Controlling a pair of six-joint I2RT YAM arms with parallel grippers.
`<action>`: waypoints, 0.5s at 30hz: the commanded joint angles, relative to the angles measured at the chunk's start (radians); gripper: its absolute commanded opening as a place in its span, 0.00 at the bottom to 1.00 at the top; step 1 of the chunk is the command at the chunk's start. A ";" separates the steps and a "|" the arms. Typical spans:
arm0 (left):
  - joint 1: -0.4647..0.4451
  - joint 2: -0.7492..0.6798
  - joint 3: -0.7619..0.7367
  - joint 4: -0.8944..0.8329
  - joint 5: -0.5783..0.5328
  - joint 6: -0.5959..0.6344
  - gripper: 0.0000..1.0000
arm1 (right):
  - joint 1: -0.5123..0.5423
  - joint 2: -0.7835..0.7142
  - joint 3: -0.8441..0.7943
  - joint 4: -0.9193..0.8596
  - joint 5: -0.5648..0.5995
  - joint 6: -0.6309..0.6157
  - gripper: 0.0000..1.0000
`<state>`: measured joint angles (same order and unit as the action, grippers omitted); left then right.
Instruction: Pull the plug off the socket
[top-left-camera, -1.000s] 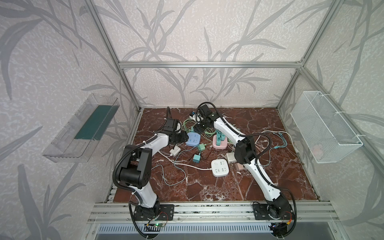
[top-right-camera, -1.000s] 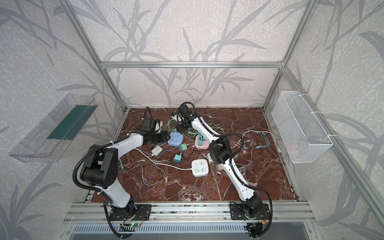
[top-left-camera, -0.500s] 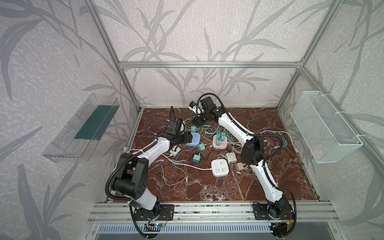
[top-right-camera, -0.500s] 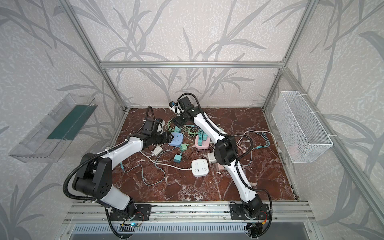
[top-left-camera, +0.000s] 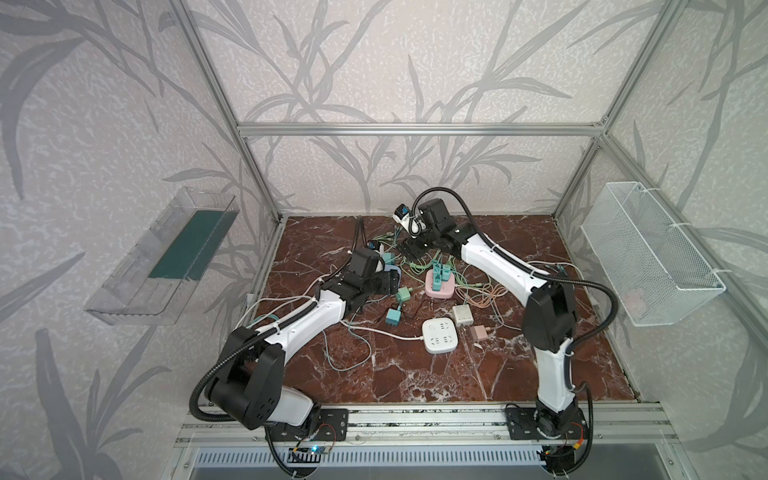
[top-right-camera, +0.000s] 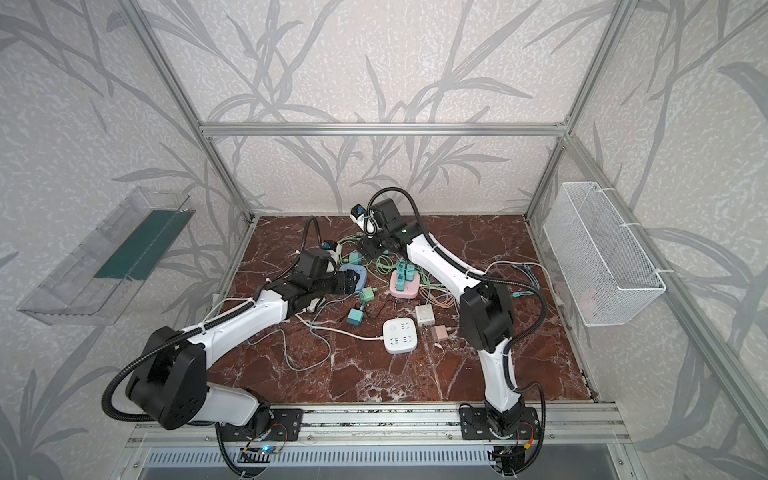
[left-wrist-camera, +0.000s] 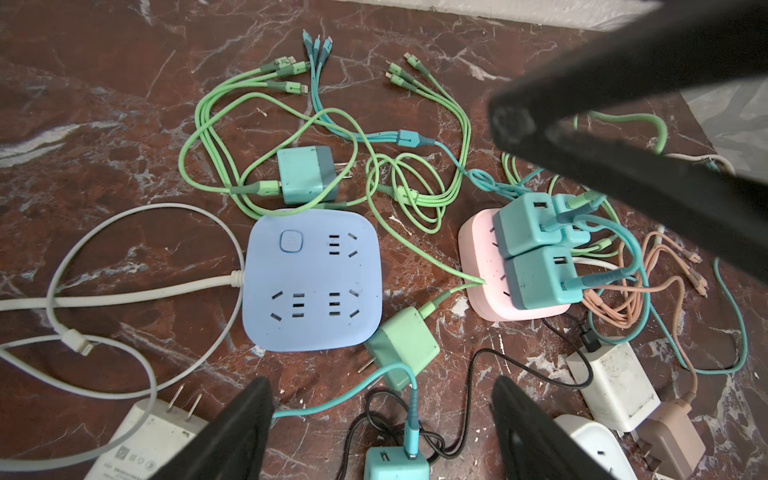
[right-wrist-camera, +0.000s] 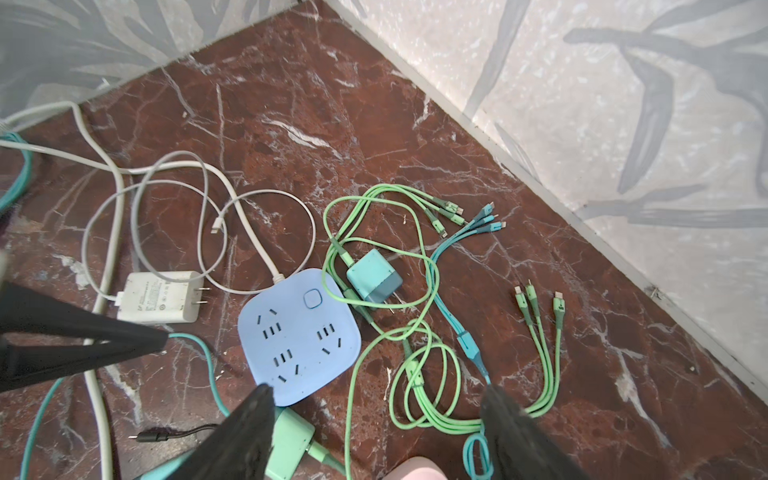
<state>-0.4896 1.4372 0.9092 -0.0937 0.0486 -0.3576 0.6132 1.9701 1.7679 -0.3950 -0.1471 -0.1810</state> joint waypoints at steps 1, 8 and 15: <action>-0.028 -0.027 -0.016 0.036 -0.055 -0.016 0.84 | -0.032 -0.118 -0.097 0.142 0.004 0.038 0.78; -0.105 -0.012 -0.009 0.083 -0.090 -0.028 0.85 | -0.102 -0.309 -0.381 0.224 0.026 0.070 0.78; -0.196 0.062 0.044 0.100 -0.134 -0.031 0.85 | -0.191 -0.427 -0.579 0.271 0.010 0.127 0.78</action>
<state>-0.6594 1.4757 0.9157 -0.0196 -0.0418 -0.3771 0.4458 1.5970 1.2312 -0.1741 -0.1310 -0.0917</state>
